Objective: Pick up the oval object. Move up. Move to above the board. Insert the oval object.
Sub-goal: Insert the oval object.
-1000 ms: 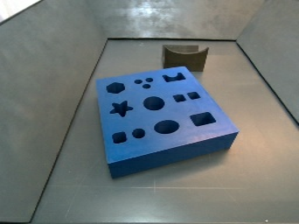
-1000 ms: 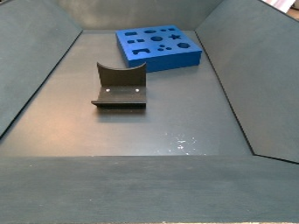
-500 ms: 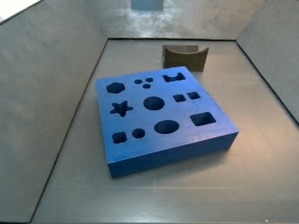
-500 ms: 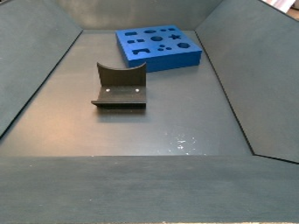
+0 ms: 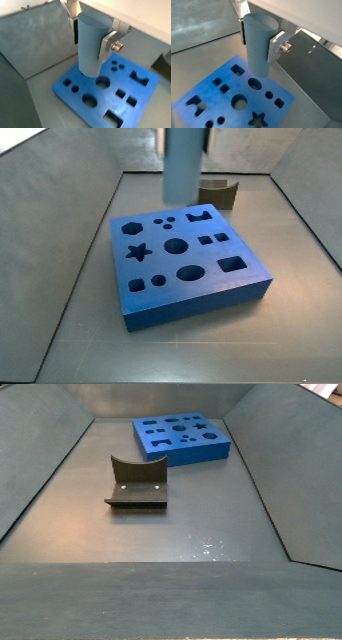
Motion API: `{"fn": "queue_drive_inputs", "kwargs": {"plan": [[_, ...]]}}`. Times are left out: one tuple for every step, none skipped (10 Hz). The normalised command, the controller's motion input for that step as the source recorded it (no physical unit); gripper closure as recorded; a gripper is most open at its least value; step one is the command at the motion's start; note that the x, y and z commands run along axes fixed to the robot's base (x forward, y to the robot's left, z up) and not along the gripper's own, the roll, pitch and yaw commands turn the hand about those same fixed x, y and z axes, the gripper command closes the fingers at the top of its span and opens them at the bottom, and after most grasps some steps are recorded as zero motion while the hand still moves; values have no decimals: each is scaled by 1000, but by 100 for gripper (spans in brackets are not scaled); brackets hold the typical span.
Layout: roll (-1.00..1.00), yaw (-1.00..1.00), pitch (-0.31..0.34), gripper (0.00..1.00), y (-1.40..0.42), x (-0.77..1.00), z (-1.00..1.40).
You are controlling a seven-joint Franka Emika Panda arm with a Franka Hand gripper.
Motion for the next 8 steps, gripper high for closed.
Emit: {"fn": "queue_drive_inputs", "kwargs": {"plan": [[0, -163, -4, 100, -66, 686, -537], [0, 0, -23, 100, 0, 0, -3], [6, 0, 0, 100, 0, 0, 0], [59, 17, -47, 100, -129, 86, -386], [193, 0, -167, 100, -277, 206, -606], [301, 0, -124, 100, -334, 291, -514], [250, 0, -66, 100, -297, 426, -449], [71, 0, 0, 100, -69, 340, -23]]}}
